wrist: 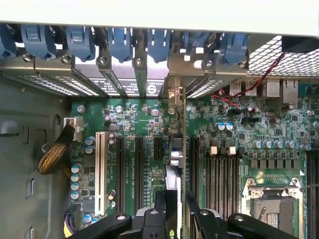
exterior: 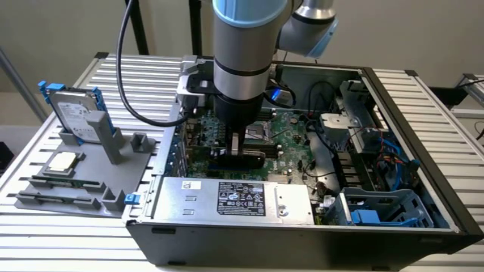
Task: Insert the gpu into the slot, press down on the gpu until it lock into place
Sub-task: 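Insert the gpu into the slot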
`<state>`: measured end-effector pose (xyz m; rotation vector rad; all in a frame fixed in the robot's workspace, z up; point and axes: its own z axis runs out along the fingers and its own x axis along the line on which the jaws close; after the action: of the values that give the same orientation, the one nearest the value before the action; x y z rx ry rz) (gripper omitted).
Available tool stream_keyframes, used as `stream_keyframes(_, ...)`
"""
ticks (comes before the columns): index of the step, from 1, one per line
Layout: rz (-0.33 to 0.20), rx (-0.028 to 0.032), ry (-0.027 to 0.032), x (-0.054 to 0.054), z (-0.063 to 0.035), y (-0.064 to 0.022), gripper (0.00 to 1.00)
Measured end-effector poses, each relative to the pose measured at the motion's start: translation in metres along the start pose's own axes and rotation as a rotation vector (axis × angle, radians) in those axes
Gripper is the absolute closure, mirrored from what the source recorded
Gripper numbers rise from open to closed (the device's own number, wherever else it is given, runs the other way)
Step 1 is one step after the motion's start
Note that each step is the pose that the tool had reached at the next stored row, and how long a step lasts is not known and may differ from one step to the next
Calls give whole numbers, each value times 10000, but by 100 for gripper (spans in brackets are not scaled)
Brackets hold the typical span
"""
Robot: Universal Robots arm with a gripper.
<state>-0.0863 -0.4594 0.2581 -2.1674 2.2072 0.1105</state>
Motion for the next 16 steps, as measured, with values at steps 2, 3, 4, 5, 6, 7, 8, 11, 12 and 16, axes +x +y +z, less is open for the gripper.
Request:
stream_keyframes(2,-16,0,-1,0,4,0,74)
stream_keyframes(3,-24,-2,0,1,6,-1,74)
stream_keyframes(4,-30,-2,0,1,8,0,74)
stream_keyframes(5,-38,-4,1,1,10,0,74)
stream_keyframes(6,-46,-5,1,1,12,0,74)
stream_keyframes(7,-53,-5,2,1,14,-1,74)
stream_keyframes(8,-60,-6,1,1,16,0,74)
stream_keyframes(11,-80,-6,1,1,19,-1,74)
stream_keyframes(12,-85,-7,2,2,19,-1,74)
stream_keyframes(16,-99,-6,-4,1,23,-1,73)
